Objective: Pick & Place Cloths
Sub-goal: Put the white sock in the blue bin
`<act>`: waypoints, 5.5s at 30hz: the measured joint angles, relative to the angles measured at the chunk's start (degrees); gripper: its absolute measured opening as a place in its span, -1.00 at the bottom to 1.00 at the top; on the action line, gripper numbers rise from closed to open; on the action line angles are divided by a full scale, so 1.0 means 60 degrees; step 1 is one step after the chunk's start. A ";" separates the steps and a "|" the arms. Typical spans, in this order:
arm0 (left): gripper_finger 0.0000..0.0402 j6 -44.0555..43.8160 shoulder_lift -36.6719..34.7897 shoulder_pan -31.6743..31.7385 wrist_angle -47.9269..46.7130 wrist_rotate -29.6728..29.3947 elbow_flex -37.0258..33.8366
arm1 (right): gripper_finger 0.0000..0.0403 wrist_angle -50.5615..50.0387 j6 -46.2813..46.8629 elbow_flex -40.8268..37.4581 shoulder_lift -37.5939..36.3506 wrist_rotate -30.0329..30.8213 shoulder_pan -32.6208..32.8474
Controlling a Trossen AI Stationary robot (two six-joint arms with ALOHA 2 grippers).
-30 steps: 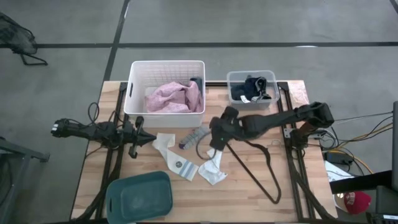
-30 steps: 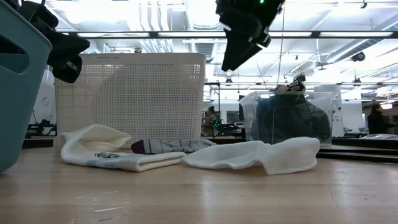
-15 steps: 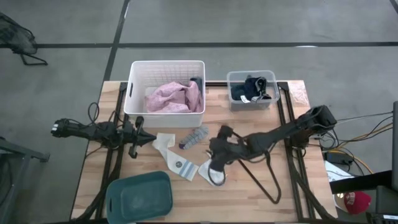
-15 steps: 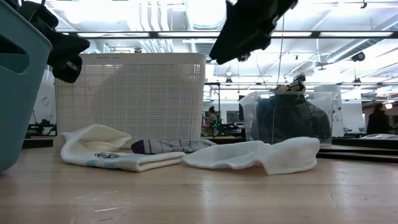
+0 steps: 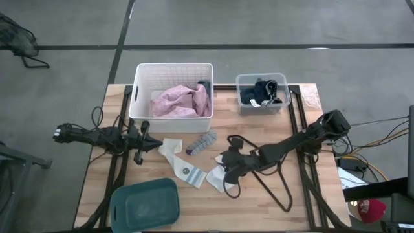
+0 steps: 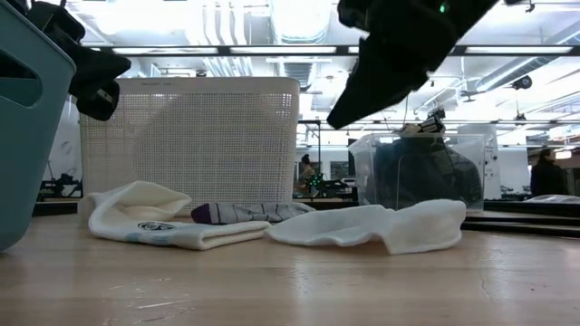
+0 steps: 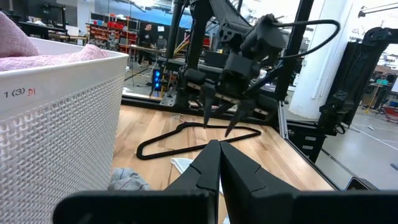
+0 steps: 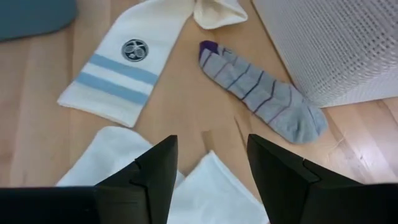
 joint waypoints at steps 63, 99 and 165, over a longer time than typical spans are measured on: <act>-0.94 0.0447 0.0050 0.0002 0.1495 -0.0207 0.0000 | -0.22 0.0590 -0.0081 -0.0186 0.2087 -0.3245 0.0151; -0.94 -0.0092 0.3617 -0.0137 0.5726 0.2400 -0.0040 | -0.94 0.0435 -0.4202 0.2905 0.1655 -0.0618 -0.0038; 0.25 0.0640 1.2169 -0.1520 0.5718 -0.0812 0.5156 | -0.95 0.0176 -0.2737 0.3179 0.1406 0.2041 0.0527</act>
